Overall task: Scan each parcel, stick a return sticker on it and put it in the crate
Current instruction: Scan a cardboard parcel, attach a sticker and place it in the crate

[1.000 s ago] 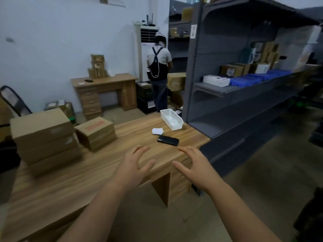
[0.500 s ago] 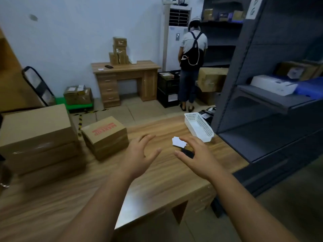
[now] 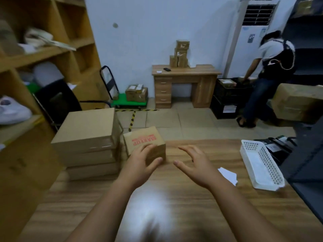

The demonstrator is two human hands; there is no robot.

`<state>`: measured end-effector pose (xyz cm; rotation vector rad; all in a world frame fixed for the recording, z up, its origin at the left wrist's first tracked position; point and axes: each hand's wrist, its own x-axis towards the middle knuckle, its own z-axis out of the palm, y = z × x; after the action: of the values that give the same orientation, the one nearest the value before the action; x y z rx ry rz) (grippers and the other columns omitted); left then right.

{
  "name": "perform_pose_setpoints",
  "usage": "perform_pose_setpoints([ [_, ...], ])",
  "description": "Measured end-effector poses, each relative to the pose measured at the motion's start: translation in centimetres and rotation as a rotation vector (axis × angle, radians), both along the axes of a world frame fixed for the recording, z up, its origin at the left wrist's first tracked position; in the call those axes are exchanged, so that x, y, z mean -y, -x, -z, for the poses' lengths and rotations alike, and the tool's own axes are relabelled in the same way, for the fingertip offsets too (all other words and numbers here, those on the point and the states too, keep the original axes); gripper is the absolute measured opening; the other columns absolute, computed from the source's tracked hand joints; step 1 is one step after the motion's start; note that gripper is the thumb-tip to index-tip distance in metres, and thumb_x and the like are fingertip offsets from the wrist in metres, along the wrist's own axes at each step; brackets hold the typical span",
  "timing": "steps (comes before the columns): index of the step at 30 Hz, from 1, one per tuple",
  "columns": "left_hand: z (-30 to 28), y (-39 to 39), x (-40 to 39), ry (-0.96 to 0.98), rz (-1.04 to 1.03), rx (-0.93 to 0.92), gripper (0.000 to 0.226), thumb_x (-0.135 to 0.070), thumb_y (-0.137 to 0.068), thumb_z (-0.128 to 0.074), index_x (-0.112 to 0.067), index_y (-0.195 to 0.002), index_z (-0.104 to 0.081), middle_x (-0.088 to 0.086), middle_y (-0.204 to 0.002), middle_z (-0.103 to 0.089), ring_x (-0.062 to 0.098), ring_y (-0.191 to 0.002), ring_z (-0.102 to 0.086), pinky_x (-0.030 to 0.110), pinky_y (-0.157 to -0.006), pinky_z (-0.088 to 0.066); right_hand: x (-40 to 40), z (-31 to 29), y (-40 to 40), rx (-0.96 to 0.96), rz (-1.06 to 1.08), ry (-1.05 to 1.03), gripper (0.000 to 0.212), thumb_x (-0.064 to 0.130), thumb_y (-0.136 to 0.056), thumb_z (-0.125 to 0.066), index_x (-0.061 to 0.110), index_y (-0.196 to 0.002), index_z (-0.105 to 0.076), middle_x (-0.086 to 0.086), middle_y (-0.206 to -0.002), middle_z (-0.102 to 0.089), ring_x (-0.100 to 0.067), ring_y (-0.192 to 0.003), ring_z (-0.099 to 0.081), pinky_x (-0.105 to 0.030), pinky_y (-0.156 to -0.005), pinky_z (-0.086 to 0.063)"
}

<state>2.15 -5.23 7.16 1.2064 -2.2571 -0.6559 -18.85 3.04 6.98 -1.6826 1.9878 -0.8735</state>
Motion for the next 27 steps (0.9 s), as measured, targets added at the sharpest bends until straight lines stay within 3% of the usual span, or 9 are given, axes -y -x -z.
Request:
perform_pose_setpoints([
  [6, -0.3, -3.3, 3.4, 0.015, -0.185, -0.002, 0.054, -0.042, -0.092, -0.059, -0.027, -0.142, -0.046, -0.010, -0.144, -0.041, 0.011, -0.135, -0.036, 0.034, -0.114, -0.031, 7.5, 0.3, -1.2, -0.016, -0.185, -0.028, 0.065, 0.064, -0.084, -0.056, 0.039, -0.143, -0.041, 0.009, -0.148, -0.037, -0.012, -0.137, -0.035, -0.041, -0.111, -0.038],
  [12, 0.0, -10.2, 7.2, 0.050, -0.349, 0.009, 0.050, -0.041, -0.092, -0.060, -0.027, -0.139, -0.049, -0.007, -0.140, -0.045, 0.012, -0.132, -0.039, 0.029, -0.110, -0.031, 13.5, 0.2, -7.0, -0.079, -0.306, -0.008, 0.057, 0.058, -0.088, -0.057, 0.038, -0.141, -0.043, 0.013, -0.143, -0.041, -0.009, -0.134, -0.036, -0.031, -0.110, -0.032],
  [15, 0.3, -13.6, 10.4, 0.070, -0.376, 0.021, 0.049, -0.042, -0.092, -0.059, -0.026, -0.138, -0.050, -0.006, -0.139, -0.047, 0.014, -0.131, -0.040, 0.028, -0.108, -0.031, 16.9, 0.3, -10.7, -0.088, -0.293, -0.012, 0.060, 0.060, -0.088, -0.056, 0.036, -0.141, -0.044, 0.009, -0.138, -0.046, -0.013, -0.130, -0.039, -0.031, -0.107, -0.035],
  [22, 1.9, -23.7, 18.1, 0.127, -0.625, 0.174, 0.064, -0.055, -0.090, -0.054, -0.021, -0.143, -0.044, 0.004, -0.147, -0.040, 0.025, -0.136, -0.033, 0.048, -0.108, -0.033, 24.3, 1.4, -18.8, -0.134, -0.207, -0.076, 0.063, 0.062, -0.091, -0.048, 0.037, -0.147, -0.033, 0.003, -0.146, -0.041, -0.019, -0.137, -0.036, -0.040, -0.109, -0.035],
  [27, 4.5, -28.6, 21.3, -0.084, -0.723, 0.171, 0.086, -0.063, -0.086, -0.054, -0.013, -0.151, -0.027, 0.008, -0.155, -0.030, 0.029, -0.141, -0.027, 0.049, -0.113, -0.027, 27.3, 3.4, -21.3, -0.136, -0.119, -0.162, 0.064, 0.055, -0.094, -0.052, 0.030, -0.149, -0.033, -0.003, -0.146, -0.043, -0.023, -0.134, -0.040, -0.038, -0.108, -0.036],
])
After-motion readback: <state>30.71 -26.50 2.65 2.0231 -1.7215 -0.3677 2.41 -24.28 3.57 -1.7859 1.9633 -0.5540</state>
